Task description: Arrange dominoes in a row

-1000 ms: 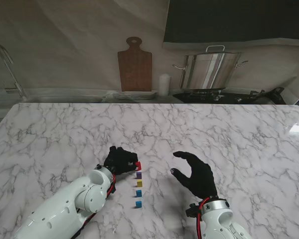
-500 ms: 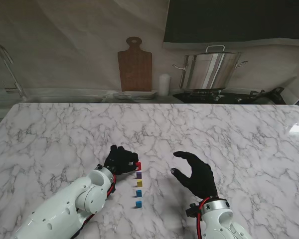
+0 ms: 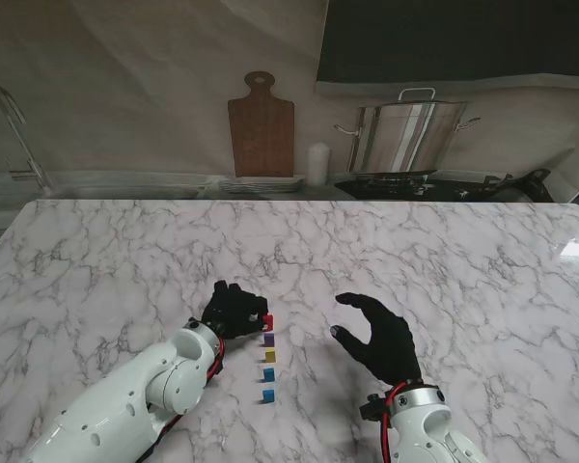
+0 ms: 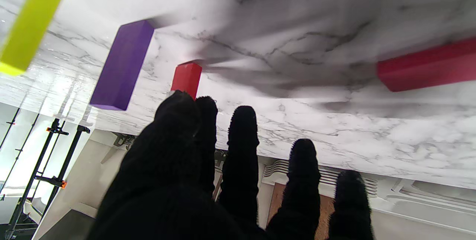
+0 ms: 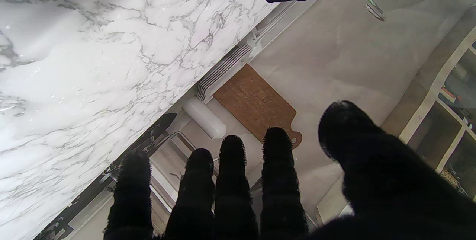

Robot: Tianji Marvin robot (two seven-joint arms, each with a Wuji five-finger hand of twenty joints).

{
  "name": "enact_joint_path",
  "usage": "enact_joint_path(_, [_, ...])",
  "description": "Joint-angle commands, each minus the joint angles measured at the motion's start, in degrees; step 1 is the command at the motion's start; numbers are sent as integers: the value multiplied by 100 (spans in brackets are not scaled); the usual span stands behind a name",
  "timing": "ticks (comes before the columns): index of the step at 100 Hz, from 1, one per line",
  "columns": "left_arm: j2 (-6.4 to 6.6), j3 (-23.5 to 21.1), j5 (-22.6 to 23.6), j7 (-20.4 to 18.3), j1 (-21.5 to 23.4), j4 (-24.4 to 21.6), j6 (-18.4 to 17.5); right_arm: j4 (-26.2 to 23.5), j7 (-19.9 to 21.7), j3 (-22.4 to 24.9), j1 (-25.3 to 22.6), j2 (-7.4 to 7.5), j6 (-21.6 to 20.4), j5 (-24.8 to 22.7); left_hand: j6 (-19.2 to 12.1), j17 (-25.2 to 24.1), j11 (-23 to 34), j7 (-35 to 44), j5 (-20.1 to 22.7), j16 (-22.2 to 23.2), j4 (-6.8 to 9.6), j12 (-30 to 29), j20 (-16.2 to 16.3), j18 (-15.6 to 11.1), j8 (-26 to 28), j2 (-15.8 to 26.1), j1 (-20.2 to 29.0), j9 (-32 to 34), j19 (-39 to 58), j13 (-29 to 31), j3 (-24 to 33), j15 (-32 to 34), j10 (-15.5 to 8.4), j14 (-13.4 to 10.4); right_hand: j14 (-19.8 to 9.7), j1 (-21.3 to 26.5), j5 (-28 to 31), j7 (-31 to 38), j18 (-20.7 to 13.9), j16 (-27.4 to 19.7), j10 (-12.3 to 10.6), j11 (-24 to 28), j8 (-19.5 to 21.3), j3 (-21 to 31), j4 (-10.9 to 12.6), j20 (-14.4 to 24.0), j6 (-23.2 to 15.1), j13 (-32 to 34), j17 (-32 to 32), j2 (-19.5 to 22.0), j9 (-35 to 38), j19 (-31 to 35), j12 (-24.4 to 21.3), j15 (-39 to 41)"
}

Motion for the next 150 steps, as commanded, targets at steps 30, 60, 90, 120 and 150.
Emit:
enact_joint_path(30, [29,30,45,-174,25,-61,84,-10,12,1,-21,-4,26,10,-240,-100,77,199,51,46,87,-126,-52,60,52,-72,58,-175,102,-103,233,21,-39,142,-9,-24,70,1,23,63,15,51,86,-10,125,109,49,19,28,64,51,66,34,54])
enact_joint_path(60, [40,26,66,-221,26,-87,86,-13,13,0,-22,-4,28,8,-188,-98,142,-135,-39,32,72,-315,-106,65,86,-124,-13,-267,53,-129,309,-2,-38,143,-15,-25,69,1,24,62,10,53,86,-7,126,109,48,18,27,65,54,65,35,53])
enact_joint_path(90, [56,29,98,-279,14,-97,79,-14,13,6,-25,-4,28,11,-69,-112,195,-602,-159,21,72,-648,-113,55,46,-199,-90,-392,42,-178,357,-33,-45,143,-8,-23,71,1,23,63,17,54,87,-8,125,108,48,23,27,61,58,65,35,55])
enact_joint_path(120, [67,30,109,-320,8,-102,64,-17,12,1,-24,-4,33,7,-6,-111,195,-870,-171,17,69,-757,-126,52,-66,-233,-140,-427,-2,-198,358,-51,-23,146,-15,-24,73,0,23,62,21,54,87,-9,125,109,53,16,28,60,59,65,35,52])
enact_joint_path(150, [57,36,88,-285,-1,-77,43,-17,7,0,-23,-5,35,8,-269,-115,247,-392,43,21,52,-780,-117,59,382,-204,-179,-382,-31,-193,346,-50,-30,164,-14,-23,72,1,20,63,15,53,87,-13,125,109,45,19,28,62,59,63,35,54])
